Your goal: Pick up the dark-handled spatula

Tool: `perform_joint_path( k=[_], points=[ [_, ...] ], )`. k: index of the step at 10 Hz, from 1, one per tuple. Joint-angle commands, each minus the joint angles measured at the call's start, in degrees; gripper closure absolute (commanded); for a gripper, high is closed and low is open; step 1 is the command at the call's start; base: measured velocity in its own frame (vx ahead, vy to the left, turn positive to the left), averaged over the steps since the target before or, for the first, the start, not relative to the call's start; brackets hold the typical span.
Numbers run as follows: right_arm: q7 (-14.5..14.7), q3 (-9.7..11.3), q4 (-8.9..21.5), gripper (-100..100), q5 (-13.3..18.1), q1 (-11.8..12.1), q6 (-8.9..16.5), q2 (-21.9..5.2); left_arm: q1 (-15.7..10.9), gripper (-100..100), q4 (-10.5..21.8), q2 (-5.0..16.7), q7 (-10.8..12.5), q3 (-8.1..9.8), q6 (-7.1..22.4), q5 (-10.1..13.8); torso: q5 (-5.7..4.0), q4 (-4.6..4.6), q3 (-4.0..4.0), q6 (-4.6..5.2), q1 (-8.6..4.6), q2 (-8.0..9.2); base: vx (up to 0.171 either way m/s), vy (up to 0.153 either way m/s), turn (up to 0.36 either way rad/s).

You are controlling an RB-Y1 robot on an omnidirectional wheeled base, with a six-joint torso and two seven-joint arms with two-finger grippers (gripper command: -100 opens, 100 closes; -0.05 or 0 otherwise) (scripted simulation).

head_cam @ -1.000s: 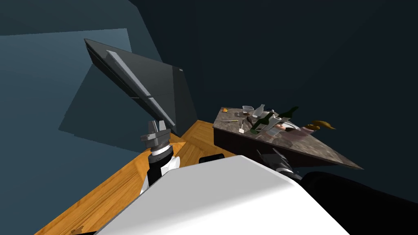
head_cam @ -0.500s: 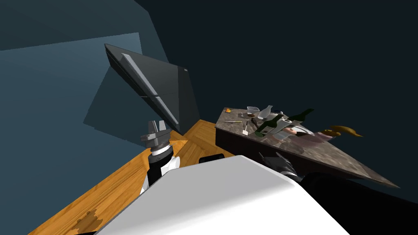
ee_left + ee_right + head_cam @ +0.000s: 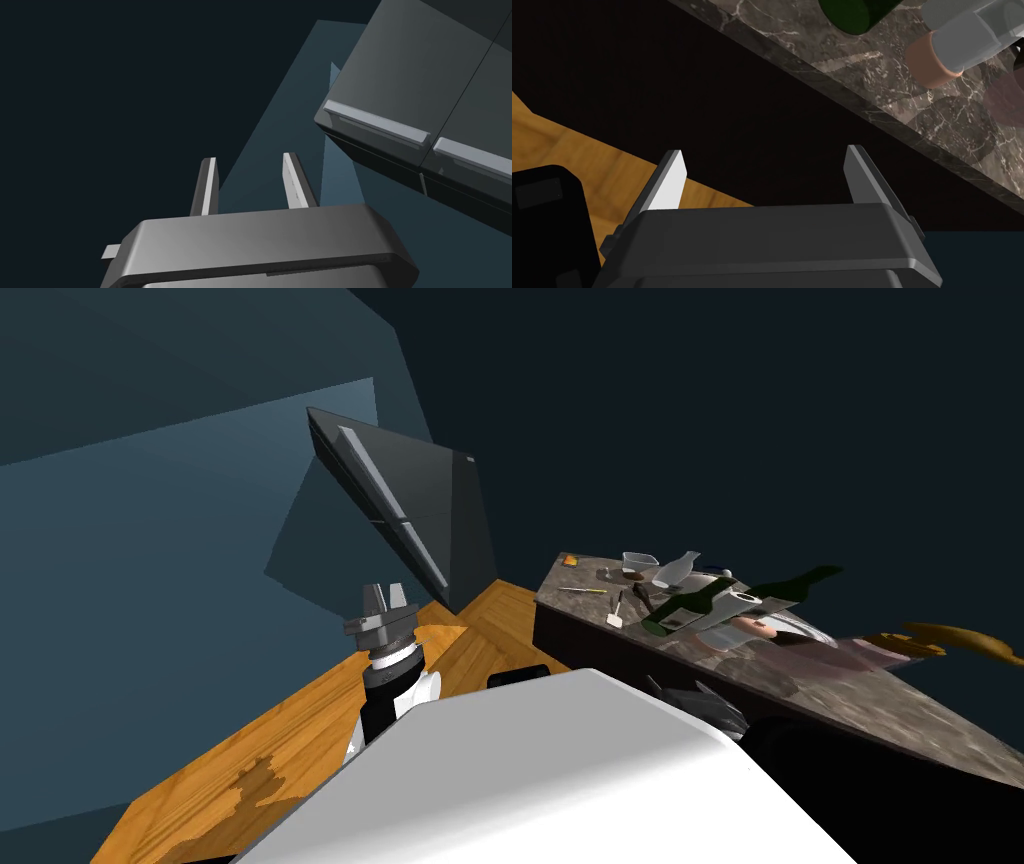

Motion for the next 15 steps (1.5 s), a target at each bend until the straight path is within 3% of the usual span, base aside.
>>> perform_joint_path(
  k=[1, 2, 5, 6, 8, 9, 10, 12, 13, 15],
  points=[
    [-0.5, 0.0, 0.6, -100, -2.2, 0.0, 0.5, 0.2, 0.0, 0, 0.0, 0.0, 0.0, 0.0, 0.0, 0.0, 0.0, 0.0, 0.0, 0.0, 0.0, 0.0, 0.007, 0.0, -0.02],
    [-1.3, -0.5, 1.5, -100, -4.7, 2.9, 1.3, -1.3, 0.0, 0, 0.0, 0.0, 0.0, 0.0, 0.0, 0.0, 0.0, 0.01, 0.01, 0.02, 0.0, 0.02, 0.015, 0.014, 0.257],
    [-1.3, -0.5, 1.5, -100, -9.1, 2.9, 1.3, -1.3, 0.0, 0, 0.0, 0.0, 0.0, 0.0, 0.0, 0.0, -0.01, 0.0, 0.01, 0.01, -0.02, 0.01, 0.009, 0.0, 0.104],
    [-2.3, -1.1, 2.4, -100, -11.3, 5.7, 2.1, -2.7, 0.0, 0, 0.0, 0.0, 0.0, 0.0, 0.0, 0.0, -0.01, 0.01, 0.02, 0.02, -0.01, 0.04, 0.014, 0.007, 0.35],
    [-2.3, -1.1, 2.4, -100, -15.5, 5.7, 2.1, -2.7, 0.0, 0, 0.0, 0.0, 0.0, 0.0, 0.0, 0.0, -0.01, 0.0, -0.01, 0.0, -0.04, -0.01, 0.013, -0.007, 0.129],
    [-2.3, -1.1, 2.4, -100, -15.9, 5.7, 2.1, -2.7, 0.0, 0, 0.0, 0.0, 0.0, 0.01, 0.0, 0.0, -0.01, 0.01, 0.01, 0.03, -0.02, 0.02, 0.001, -0.001, -0.037],
    [-3.3, -1.6, 3.2, -100, -18.2, 8.5, 3.0, -4.1, 0.0, 0, 0.0, 0.0, 0.0, 0.0, 0.0, 0.0, 0.0, 0.01, 0.03, 0.02, 0.0, 0.04, 0.013, 0.008, 0.377],
    [-3.3, -1.6, 3.2, -100, -22.5, 8.5, 3.0, -4.1, 0.0, 0, 0.0, 0.0, 0.0, 0.0, 0.0, 0.0, -0.01, 0.0, -0.01, 0.0, -0.06, -0.02, 0.014, -0.012, 0.108],
    [-4.5, -2.1, 4.0, -100, -24.2, 11.2, 3.8, -5.5, 0.0, 0, 0.0, 0.0, 0.0, 0.01, 0.0, 0.0, -0.02, 0.01, 0.01, 0.05, -0.03, 0.01, 0.019, 0.001, 0.294],
    [-4.5, -2.1, 4.0, -100, -27.8, 11.2, 3.8, -5.5, 0.0, 0, 0.0, 0.0, 0.0, 0.0, 0.0, 0.0, -0.02, 0.0, -0.01, 0.0, -0.06, -0.03, 0.014, -0.012, 0.138]
  ],
)
